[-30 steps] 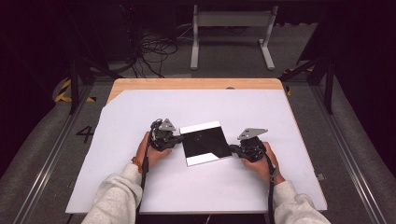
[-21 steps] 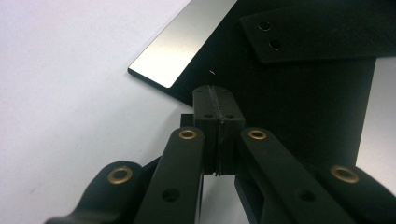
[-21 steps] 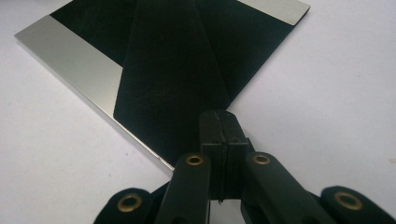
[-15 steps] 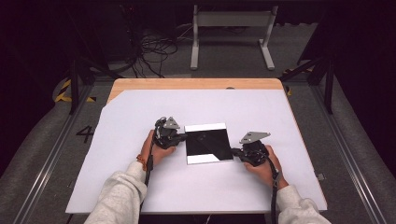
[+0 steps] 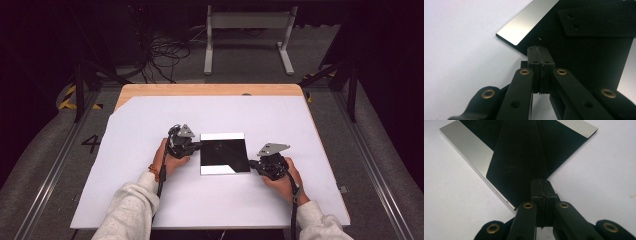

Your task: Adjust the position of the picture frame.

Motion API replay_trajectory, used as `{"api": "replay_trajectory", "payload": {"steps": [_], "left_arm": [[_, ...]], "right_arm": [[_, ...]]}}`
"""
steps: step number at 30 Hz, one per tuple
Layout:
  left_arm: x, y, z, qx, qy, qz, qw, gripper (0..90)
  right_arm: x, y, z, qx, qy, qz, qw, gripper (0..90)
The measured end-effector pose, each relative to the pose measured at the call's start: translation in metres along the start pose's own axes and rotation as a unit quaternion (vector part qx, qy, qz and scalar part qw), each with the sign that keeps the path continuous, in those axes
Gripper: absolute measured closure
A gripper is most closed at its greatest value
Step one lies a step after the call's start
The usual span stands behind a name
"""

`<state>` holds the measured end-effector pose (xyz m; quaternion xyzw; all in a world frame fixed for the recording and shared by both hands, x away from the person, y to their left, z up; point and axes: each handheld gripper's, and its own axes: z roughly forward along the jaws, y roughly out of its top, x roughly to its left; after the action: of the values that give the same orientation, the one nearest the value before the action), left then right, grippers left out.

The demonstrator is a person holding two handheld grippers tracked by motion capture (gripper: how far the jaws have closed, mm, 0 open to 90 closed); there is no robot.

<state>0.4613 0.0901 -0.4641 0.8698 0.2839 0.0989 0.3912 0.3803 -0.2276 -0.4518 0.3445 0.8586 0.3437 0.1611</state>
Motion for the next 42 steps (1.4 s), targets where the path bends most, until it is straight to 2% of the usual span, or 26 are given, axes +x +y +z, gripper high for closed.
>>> {"api": "replay_trajectory", "payload": {"steps": [4, 7, 8, 10, 12, 14, 16, 20, 25, 30, 35, 39, 42], "left_arm": [[0.0, 0.0, 0.0, 0.0, 0.001, -0.003, 1.0, 89.8], [-0.003, -0.001, -0.003, 0.006, -0.009, -0.002, 0.9999, 89.6], [-0.008, -0.002, -0.006, 0.01, -0.01, 0.013, 0.9998, 88.5], [-0.015, -0.005, -0.009, 0.017, -0.008, 0.03, 0.9994, 88.4], [-0.018, -0.006, -0.012, 0.016, -0.015, 0.034, 0.9992, 87.8], [-0.028, -0.011, -0.02, 0.017, -0.024, 0.048, 0.9984, 86.9], [-0.031, -0.012, -0.022, 0.018, -0.026, 0.049, 0.9983, 86.9], [-0.04, -0.018, -0.024, 0.029, -0.03, 0.065, 0.997, 86.6], [-0.043, -0.023, -0.028, 0.031, -0.032, 0.066, 0.9969, 86.0], [-0.042, -0.026, -0.027, 0.017, -0.039, 0.055, 0.9976, 85.6], [-0.044, -0.026, -0.025, 0.012, -0.033, 0.061, 0.9975, 86.3], [-0.041, -0.026, -0.024, 0.006, -0.041, 0.053, 0.9977, 88.2], [-0.039, -0.024, -0.023, 0.008, -0.038, 0.052, 0.9979, 89.5]], "right_arm": [[0.0, -0.001, 0.0, -0.002, 0.0, 0.0, 1.0, 90.0], [0.0, -0.002, 0.0, -0.006, 0.0, 0.0, 1.0, 90.0], [0.0, -0.002, 0.0, -0.007, -0.001, 0.002, 1.0, 90.0], [0.001, -0.003, 0.0, -0.011, -0.004, 0.002, 0.9999, 90.0], [0.002, -0.004, -0.001, -0.011, -0.004, 0.002, 0.9999, 90.0], [0.003, -0.005, -0.002, -0.012, -0.005, 0.003, 0.9999, 90.0], [0.003, -0.005, -0.002, -0.012, -0.005, 0.002, 0.9999, 90.0], [0.005, -0.007, -0.005, -0.01, -0.007, -0.002, 0.9999, 90.0], [0.006, -0.008, -0.006, -0.011, -0.007, -0.002, 0.9999, 90.0], [0.006, -0.01, -0.007, -0.012, -0.004, 0.005, 0.9999, 90.0], [0.006, -0.012, -0.007, -0.02, 0.013, 0.017, 0.9996, 90.0], [0.008, -0.013, -0.008, -0.02, 0.014, 0.018, 0.9995, 90.0], [0.008, -0.013, -0.008, -0.021, 0.014, 0.019, 0.9995, 90.0]]}}
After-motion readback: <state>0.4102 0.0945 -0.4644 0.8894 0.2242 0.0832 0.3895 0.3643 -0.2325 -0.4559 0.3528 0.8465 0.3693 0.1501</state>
